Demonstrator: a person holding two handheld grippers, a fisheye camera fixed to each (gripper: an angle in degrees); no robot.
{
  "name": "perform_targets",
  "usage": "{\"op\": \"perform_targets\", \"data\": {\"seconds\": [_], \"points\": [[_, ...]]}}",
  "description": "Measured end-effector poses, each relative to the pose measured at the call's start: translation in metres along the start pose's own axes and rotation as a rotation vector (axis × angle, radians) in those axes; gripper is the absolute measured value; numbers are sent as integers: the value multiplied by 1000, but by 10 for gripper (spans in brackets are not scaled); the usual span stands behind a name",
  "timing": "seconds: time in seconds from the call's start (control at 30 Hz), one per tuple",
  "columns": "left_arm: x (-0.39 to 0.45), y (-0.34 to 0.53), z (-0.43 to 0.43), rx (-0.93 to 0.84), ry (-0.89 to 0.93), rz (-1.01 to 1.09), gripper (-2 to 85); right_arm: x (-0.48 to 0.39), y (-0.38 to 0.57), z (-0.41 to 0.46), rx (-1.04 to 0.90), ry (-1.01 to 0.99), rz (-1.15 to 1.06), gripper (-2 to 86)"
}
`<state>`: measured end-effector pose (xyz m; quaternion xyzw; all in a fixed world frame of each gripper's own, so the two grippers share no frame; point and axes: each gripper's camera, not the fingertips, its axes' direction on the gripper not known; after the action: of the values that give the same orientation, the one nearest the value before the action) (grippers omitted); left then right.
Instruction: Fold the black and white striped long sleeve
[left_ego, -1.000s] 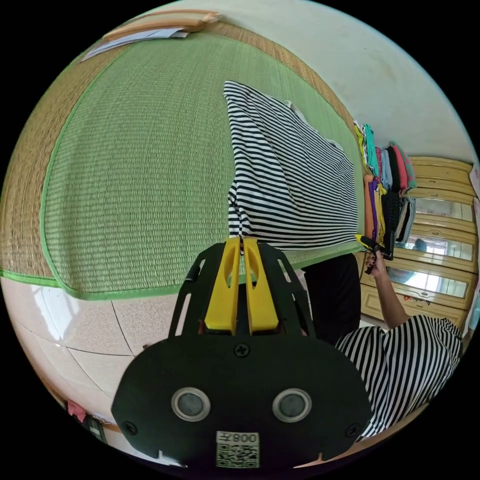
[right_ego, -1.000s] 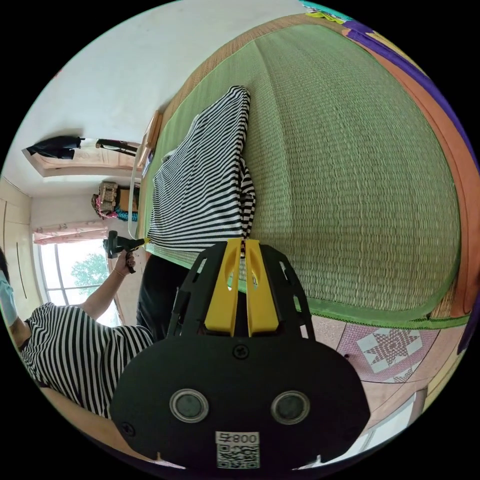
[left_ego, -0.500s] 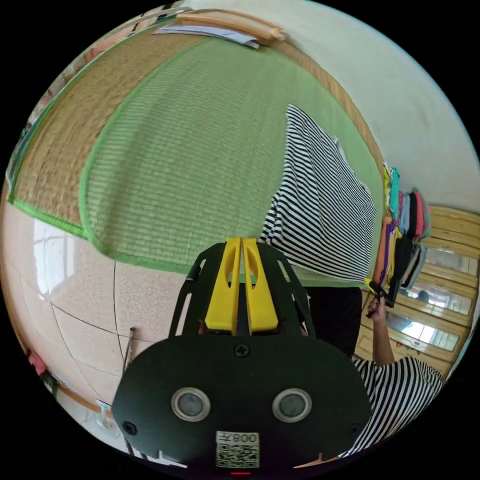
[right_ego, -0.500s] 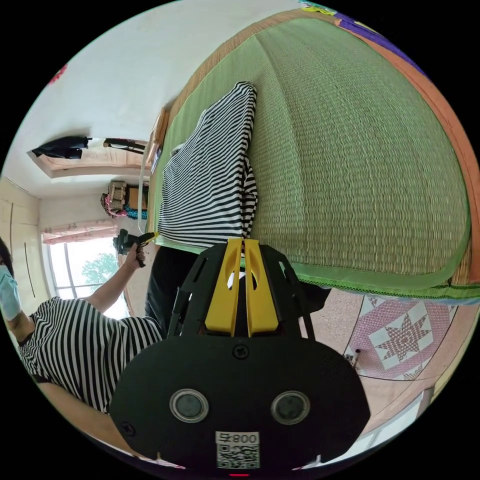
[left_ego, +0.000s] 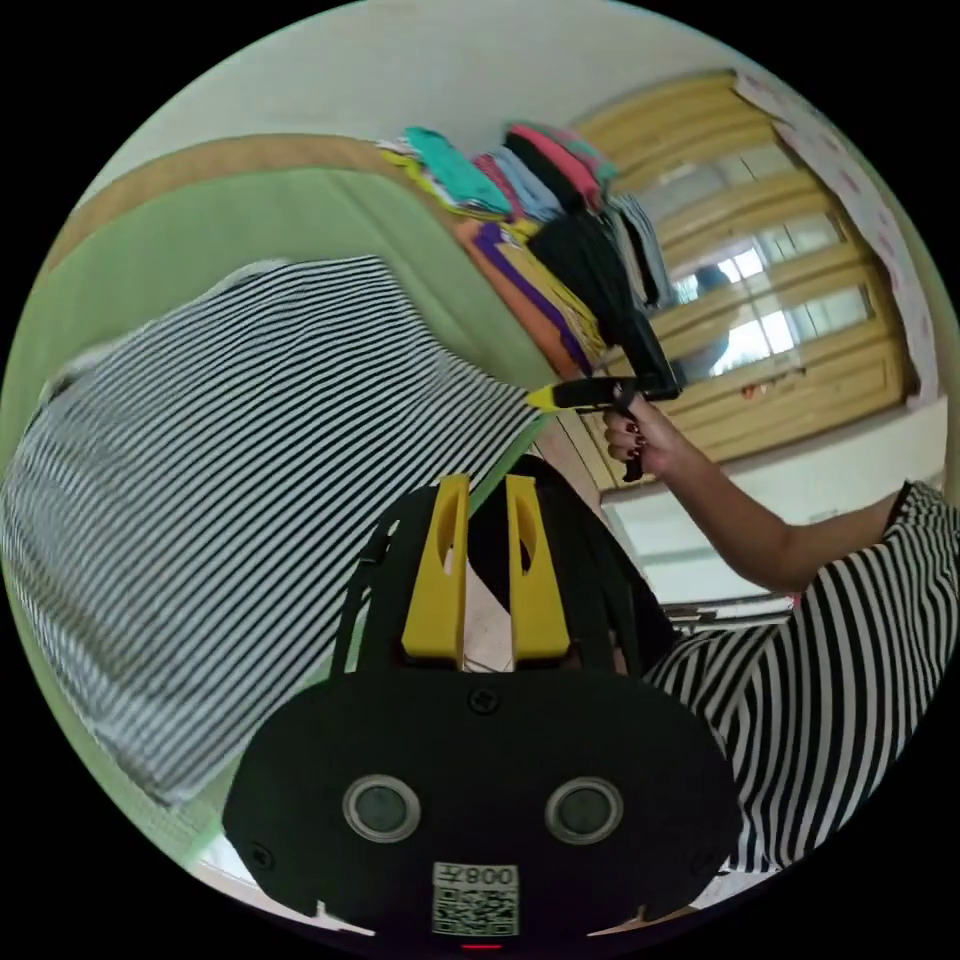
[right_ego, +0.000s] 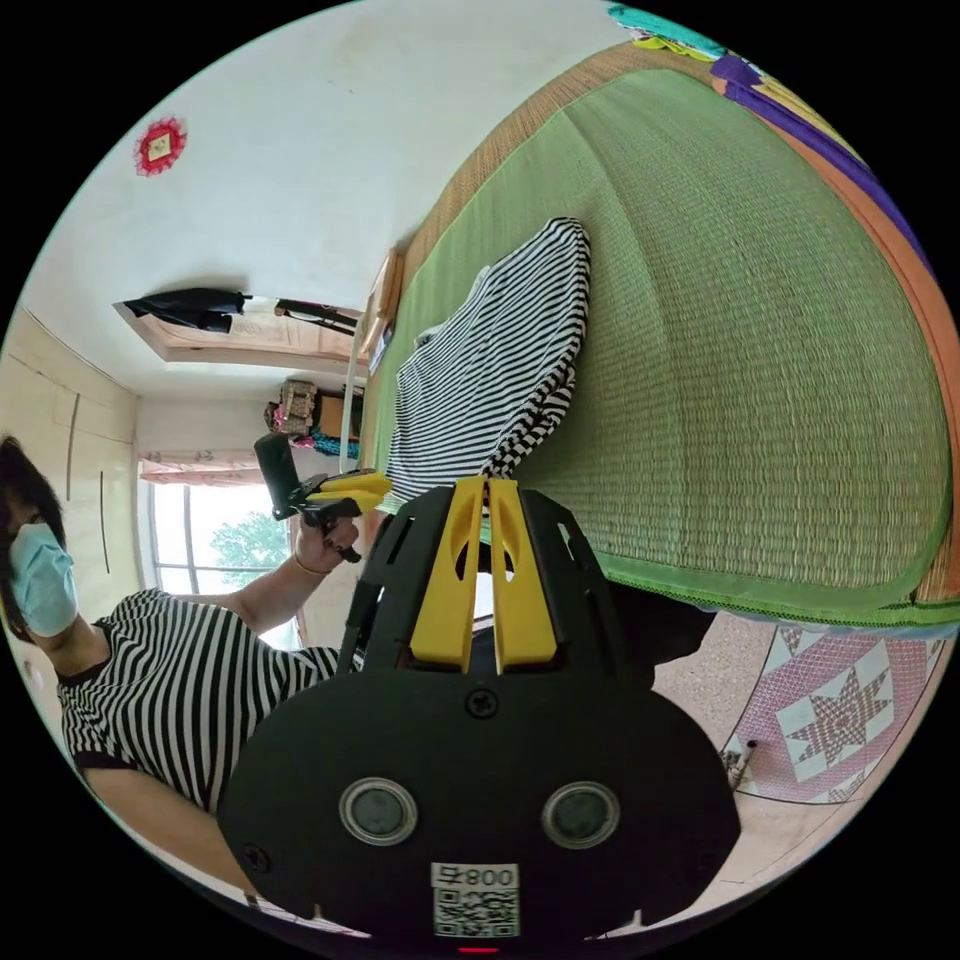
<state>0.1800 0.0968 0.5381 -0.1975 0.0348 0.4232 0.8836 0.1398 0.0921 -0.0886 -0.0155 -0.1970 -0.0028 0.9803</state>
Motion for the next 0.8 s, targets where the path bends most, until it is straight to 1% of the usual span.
{"op": "perform_targets", "data": {"seconds": [0.03, 0.1, 0.13, 0.2, 0.27, 0.43, 0.63, 0.77, 0.8], "points": [[9, -9, 12, -19, -25, 33, 66, -1, -1, -1, 2, -17, -4, 6], [38, -35, 53, -80, -140, 148, 74, -3, -2, -3, 1, -32, -11, 7], [44, -39, 63, -98, -179, 166, 73, -4, -2, -3, 1, -39, -17, 7], [58, -51, 102, -177, -324, 202, 66, -4, -4, -3, 4, -57, -24, 7], [65, -55, 124, -192, -397, 201, 50, -2, -6, -1, -3, -71, -27, 8], [76, -59, 157, -159, -382, 184, 19, 7, -9, 0, -7, -98, -30, 13], [78, -63, 188, -135, -321, 140, 11, 40, -26, -22, 118, -14, 51, 42], [81, -66, 207, -128, -296, 131, 9, 44, -73, -7, 97, 121, 50, 80], [83, -68, 211, -126, -296, 133, 9, 45, -81, -3, 89, 130, 51, 84]]}}
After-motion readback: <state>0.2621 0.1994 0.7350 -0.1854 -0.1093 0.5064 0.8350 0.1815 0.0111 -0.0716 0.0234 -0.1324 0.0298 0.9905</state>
